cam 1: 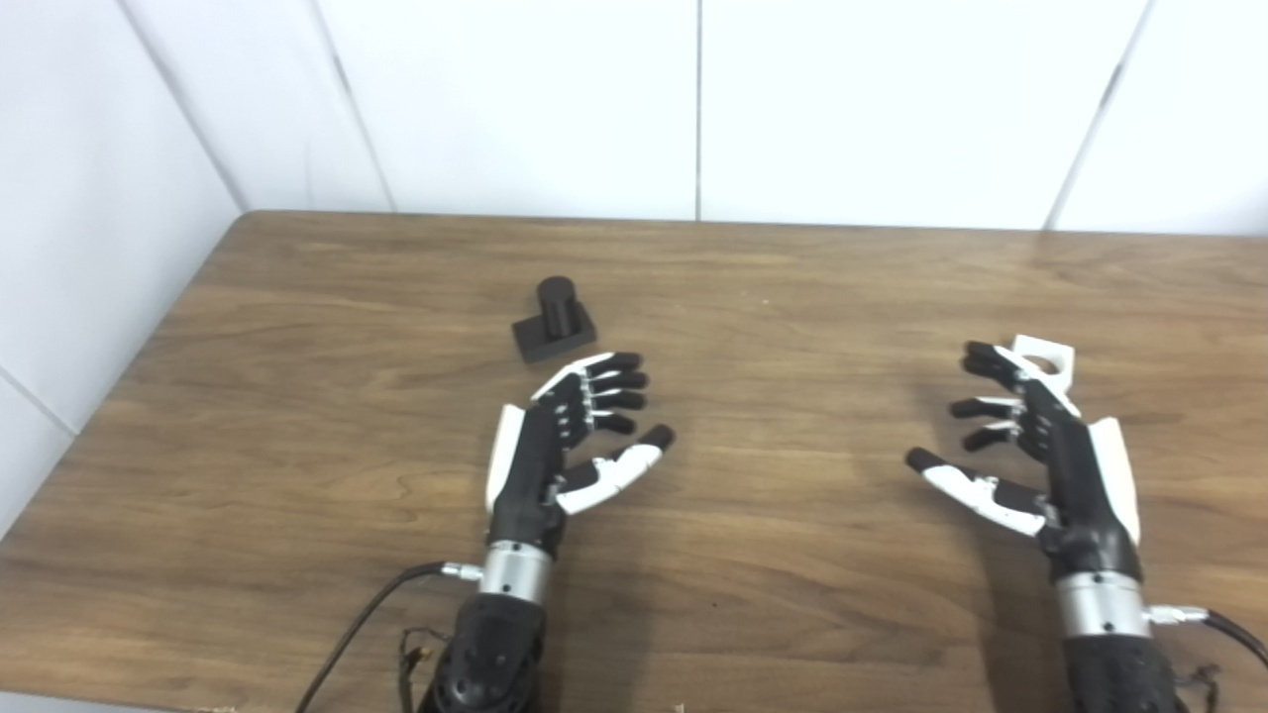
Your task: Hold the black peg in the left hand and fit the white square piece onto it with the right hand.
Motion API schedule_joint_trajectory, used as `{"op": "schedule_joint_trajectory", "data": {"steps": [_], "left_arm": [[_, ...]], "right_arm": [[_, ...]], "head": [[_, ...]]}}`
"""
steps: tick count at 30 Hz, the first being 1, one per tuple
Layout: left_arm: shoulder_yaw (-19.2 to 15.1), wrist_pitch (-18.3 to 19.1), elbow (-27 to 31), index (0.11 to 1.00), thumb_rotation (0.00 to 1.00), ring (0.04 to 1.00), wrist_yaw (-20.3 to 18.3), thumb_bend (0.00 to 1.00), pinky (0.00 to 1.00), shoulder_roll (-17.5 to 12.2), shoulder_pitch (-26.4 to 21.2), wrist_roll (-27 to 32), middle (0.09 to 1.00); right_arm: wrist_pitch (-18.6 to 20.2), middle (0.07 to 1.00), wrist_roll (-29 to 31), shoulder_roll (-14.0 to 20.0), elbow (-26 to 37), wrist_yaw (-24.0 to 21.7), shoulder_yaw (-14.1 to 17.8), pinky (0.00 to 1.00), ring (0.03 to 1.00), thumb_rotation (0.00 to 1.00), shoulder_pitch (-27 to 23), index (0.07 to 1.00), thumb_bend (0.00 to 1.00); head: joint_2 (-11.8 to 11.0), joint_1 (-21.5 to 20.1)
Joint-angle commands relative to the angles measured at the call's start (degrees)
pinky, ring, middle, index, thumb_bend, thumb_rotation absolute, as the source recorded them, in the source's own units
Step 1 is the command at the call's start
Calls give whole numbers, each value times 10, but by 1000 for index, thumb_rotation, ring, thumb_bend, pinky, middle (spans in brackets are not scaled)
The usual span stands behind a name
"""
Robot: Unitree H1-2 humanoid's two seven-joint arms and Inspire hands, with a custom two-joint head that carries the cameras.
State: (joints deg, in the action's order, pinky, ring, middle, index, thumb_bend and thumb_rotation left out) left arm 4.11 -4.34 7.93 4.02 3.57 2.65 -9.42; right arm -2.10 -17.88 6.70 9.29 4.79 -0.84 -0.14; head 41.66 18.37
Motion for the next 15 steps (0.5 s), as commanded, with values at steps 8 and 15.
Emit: {"op": "schedule_joint_trajectory", "data": {"steps": [8,15], "left_arm": [[-2,-12,8,697,5,659,6,583,565,3,-12,-5,697],[-5,-14,10,701,7,681,6,576,591,-7,-18,-17,710]], "right_arm": [[-23,784,12,4,9,-1,2,473,634,0,-16,792,629],[-16,789,16,2,11,-4,2,475,633,0,-18,794,632]], "head": [[0,-1],[-1,0]]}}
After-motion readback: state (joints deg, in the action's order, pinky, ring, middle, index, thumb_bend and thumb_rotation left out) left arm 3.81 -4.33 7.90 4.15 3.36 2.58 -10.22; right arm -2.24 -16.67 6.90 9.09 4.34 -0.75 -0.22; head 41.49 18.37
